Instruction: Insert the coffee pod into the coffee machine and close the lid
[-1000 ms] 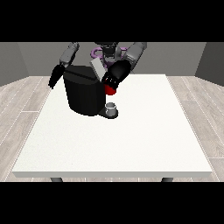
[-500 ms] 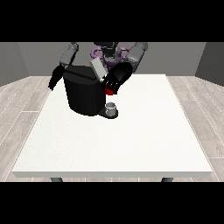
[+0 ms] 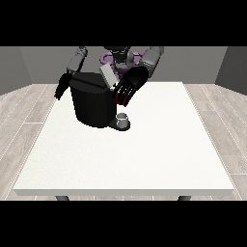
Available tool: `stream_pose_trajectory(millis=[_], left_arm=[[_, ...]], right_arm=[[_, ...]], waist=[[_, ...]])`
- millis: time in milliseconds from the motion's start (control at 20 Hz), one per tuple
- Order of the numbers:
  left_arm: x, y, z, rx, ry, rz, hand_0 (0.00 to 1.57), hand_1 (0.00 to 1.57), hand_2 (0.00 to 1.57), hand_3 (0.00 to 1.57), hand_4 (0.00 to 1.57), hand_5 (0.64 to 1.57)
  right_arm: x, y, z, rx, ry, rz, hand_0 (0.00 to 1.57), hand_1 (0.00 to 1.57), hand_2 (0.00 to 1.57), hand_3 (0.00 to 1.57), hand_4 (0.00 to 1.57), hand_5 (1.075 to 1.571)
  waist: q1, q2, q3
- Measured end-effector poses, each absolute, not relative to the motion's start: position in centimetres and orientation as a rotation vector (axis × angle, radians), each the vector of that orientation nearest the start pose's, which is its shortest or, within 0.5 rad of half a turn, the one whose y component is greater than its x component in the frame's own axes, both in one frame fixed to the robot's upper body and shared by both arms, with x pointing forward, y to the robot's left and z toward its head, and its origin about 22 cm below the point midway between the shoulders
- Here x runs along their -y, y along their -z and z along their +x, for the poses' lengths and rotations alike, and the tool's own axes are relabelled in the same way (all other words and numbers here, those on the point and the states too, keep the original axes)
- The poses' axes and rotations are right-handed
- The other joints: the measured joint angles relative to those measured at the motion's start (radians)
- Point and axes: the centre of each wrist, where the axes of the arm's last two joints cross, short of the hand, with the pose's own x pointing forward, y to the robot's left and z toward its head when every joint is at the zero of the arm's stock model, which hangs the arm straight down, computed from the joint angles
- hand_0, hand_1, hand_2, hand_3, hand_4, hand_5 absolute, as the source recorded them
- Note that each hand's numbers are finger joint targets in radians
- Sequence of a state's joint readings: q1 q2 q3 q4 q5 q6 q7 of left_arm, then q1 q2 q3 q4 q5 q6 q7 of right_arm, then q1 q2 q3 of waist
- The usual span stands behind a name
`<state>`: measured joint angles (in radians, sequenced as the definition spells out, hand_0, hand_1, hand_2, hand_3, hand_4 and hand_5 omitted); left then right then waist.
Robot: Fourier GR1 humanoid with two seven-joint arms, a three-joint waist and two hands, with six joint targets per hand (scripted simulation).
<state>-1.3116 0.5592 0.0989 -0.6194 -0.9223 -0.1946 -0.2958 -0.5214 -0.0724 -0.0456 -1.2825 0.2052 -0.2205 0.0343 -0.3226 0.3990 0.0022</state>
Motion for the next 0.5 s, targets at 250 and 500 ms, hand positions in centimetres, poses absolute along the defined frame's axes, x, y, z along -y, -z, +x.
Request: stream_pose_trajectory(millis=[250, 500], left_arm=[[-26.9, -29.1, 45.9, 1.696, 1.208, 0.954, 0.0, 0.0, 0.0, 0.06, 0.0, 1.571], [-25.9, -23.5, 46.2, 1.627, 1.234, 0.827, 0.0, 0.0, 0.08, 0.0, 0.0, 1.571]], right_arm=[[20.6, -5.8, 35.2, 1.705, -0.114, -0.287, 0.0, 0.0, 0.0, 0.0, 0.0, 1.571], [22.2, -2.0, 33.5, 1.605, -0.084, -0.296, 0.0, 0.0, 0.0, 0.0, 0.0, 1.571]], waist=[[0.035, -0.065, -0.0008], [0.101, -0.179, -0.0015]])
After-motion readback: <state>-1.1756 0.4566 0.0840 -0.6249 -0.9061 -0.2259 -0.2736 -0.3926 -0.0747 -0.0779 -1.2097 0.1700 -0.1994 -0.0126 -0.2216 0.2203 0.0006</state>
